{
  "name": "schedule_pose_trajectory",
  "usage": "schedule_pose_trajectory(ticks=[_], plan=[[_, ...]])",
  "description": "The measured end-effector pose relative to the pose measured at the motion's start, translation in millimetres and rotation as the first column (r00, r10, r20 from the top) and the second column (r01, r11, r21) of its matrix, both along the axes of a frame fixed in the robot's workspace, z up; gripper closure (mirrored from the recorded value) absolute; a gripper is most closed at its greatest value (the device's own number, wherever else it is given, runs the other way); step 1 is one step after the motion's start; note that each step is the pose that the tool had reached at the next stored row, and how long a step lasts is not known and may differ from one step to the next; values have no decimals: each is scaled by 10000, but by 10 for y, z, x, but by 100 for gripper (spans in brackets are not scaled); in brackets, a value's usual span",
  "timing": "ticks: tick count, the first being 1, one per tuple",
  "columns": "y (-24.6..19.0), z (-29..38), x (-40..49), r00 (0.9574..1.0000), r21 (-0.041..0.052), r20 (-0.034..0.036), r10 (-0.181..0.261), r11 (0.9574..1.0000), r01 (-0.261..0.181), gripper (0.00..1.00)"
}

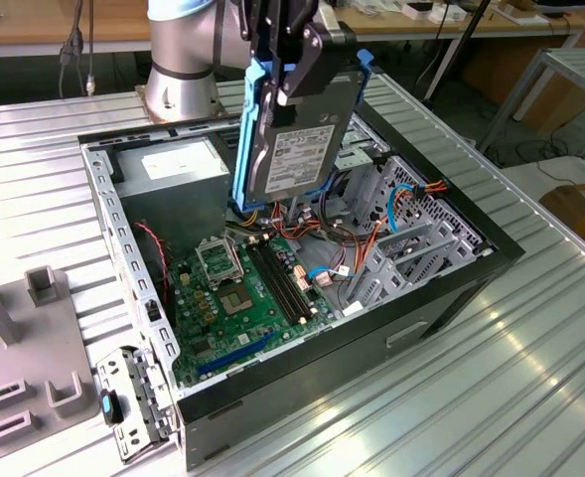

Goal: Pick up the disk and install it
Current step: 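Insert the disk into the insertion slot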

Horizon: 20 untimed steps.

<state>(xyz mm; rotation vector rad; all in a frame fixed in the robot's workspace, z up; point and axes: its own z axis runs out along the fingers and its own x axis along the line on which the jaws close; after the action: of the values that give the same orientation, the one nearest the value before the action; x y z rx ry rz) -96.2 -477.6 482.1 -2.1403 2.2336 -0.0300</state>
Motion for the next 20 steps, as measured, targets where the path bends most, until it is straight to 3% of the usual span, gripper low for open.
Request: schedule_pose_trajectory(ticks=[5, 6, 8, 11, 13, 16, 20], plan=[[-2, -2, 447, 10000, -10, -1, 0, 10000, 0, 63], [-35, -3, 454, 10000, -22, 0, -1, 10000, 1, 63], [-170, -6, 454, 10000, -43, 0, -1, 10000, 1, 63], [-258, -8, 454, 10000, -77, 0, -10, 10000, 10, 63], [-280, -14, 500, 10000, -89, 0, -16, 10000, 16, 63], [-286, -20, 643, 10000, -89, 0, -59, 9999, 59, 63], [-302, -23, 728, 9999, -98, -1, -140, 9999, 140, 63]])
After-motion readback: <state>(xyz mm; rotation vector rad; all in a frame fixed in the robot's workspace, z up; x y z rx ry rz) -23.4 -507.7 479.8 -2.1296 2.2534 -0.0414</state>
